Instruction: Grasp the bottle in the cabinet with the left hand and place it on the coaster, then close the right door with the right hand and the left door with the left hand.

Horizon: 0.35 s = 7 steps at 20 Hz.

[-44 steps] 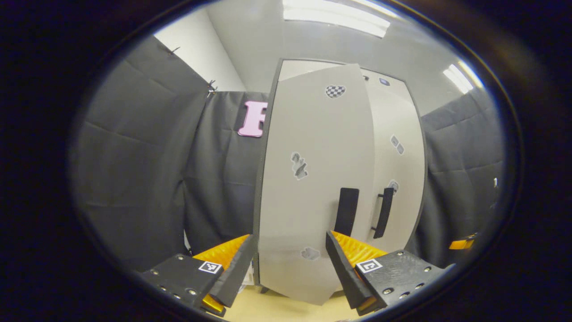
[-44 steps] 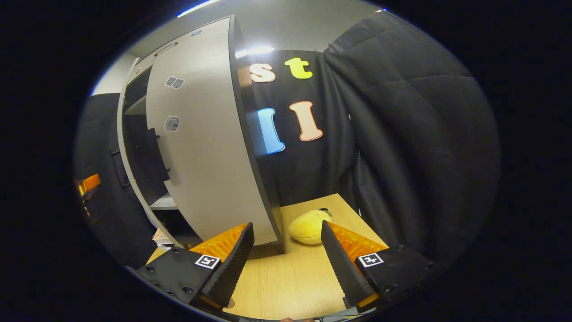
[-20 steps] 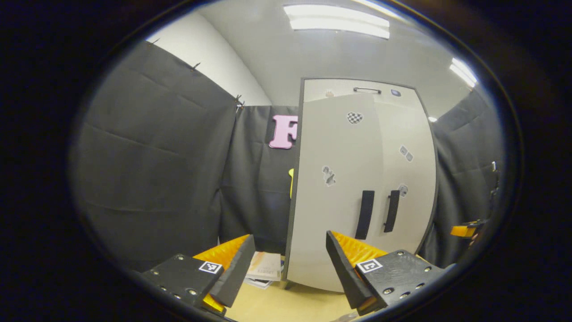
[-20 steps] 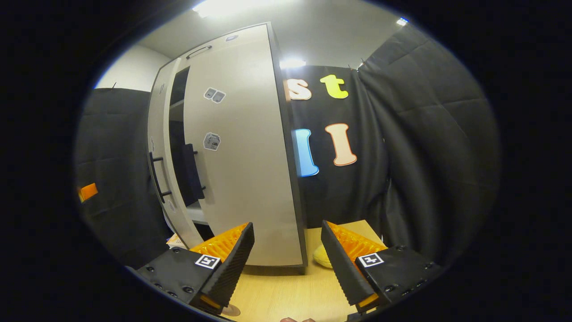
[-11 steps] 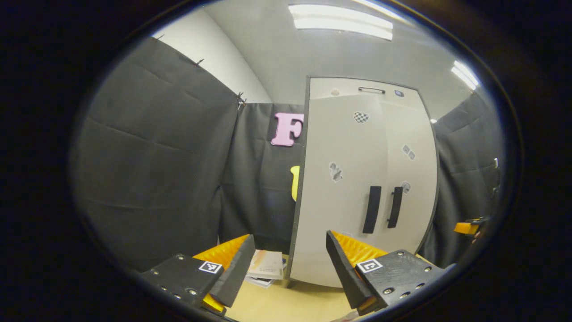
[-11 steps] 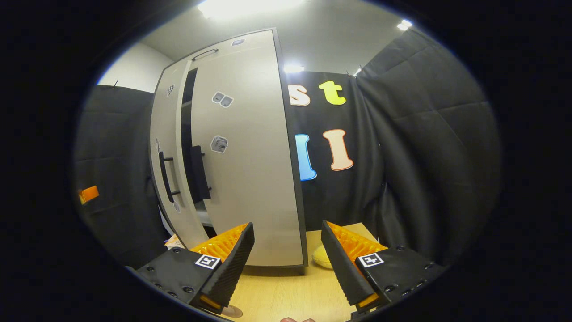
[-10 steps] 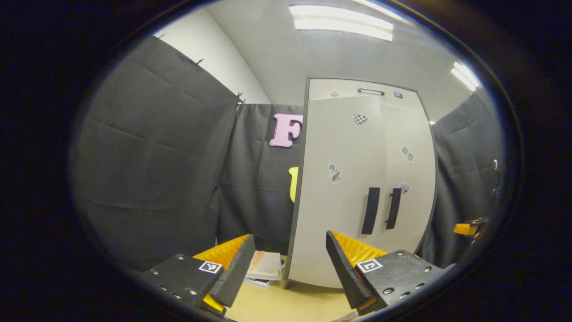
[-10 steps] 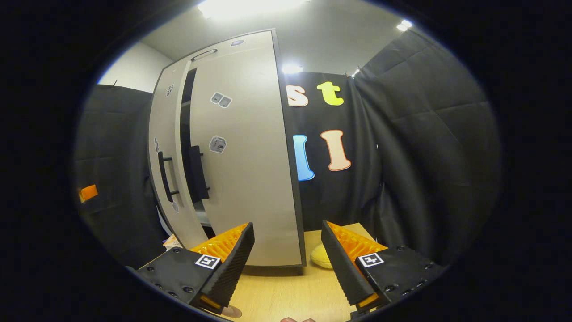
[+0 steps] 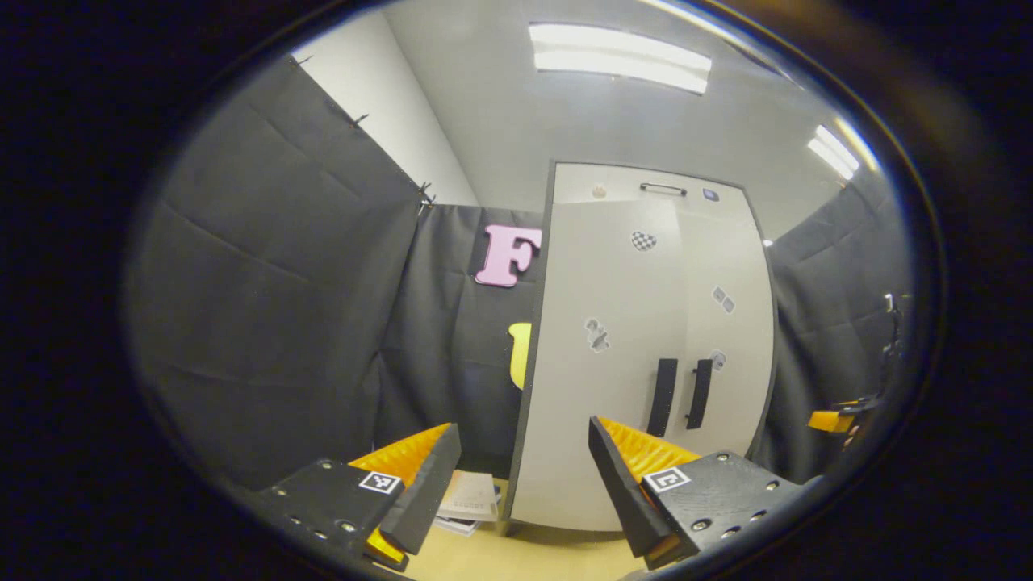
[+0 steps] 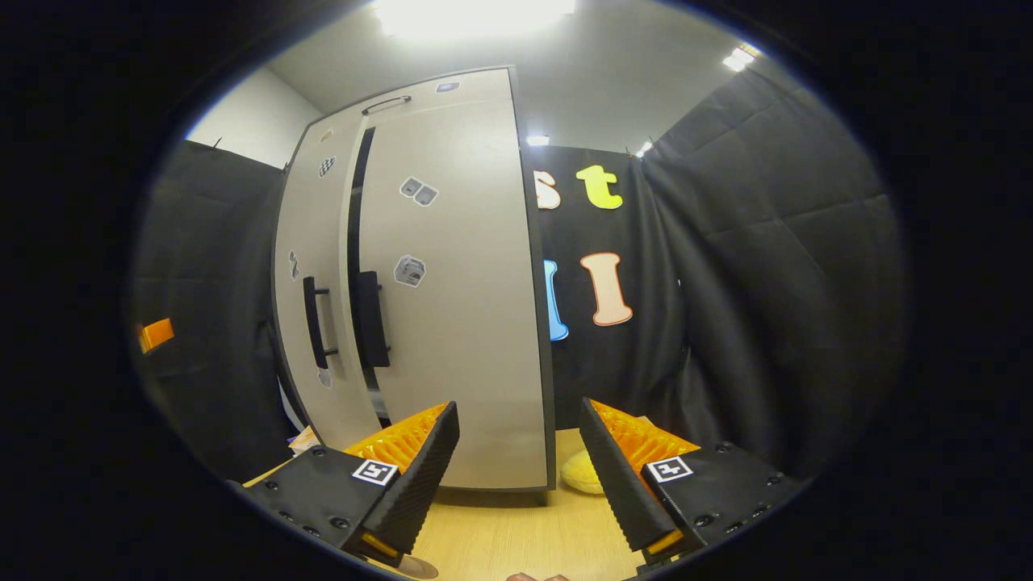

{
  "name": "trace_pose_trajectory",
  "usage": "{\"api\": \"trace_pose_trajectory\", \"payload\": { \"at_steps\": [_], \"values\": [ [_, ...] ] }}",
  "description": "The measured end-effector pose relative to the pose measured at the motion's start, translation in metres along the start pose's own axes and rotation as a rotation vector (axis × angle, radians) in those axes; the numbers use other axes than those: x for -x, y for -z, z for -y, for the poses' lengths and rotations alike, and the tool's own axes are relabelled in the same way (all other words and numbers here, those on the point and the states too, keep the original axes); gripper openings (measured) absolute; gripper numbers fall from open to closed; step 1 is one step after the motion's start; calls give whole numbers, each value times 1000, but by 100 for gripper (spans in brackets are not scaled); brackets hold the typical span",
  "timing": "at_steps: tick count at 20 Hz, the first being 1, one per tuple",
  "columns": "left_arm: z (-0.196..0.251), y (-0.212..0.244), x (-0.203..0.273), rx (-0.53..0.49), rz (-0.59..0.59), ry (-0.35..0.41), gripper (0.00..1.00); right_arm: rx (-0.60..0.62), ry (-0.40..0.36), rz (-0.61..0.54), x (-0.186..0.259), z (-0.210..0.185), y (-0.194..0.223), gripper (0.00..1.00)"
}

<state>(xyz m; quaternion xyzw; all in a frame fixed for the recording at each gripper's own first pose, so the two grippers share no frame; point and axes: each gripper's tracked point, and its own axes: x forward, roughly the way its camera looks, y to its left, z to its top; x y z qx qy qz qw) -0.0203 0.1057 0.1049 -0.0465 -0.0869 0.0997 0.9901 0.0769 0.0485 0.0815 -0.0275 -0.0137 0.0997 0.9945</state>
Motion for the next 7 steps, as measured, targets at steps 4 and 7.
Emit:
{"api": "trace_pose_trajectory", "payload": {
  "at_steps": [4,7],
  "values": [
    [-23,14,-6,51,-22,-48,93,5,13,8,7,-2,4,91],
    [-43,22,-6,78,-33,-108,93,8,26,-11,13,2,11,91]
  ]
}}
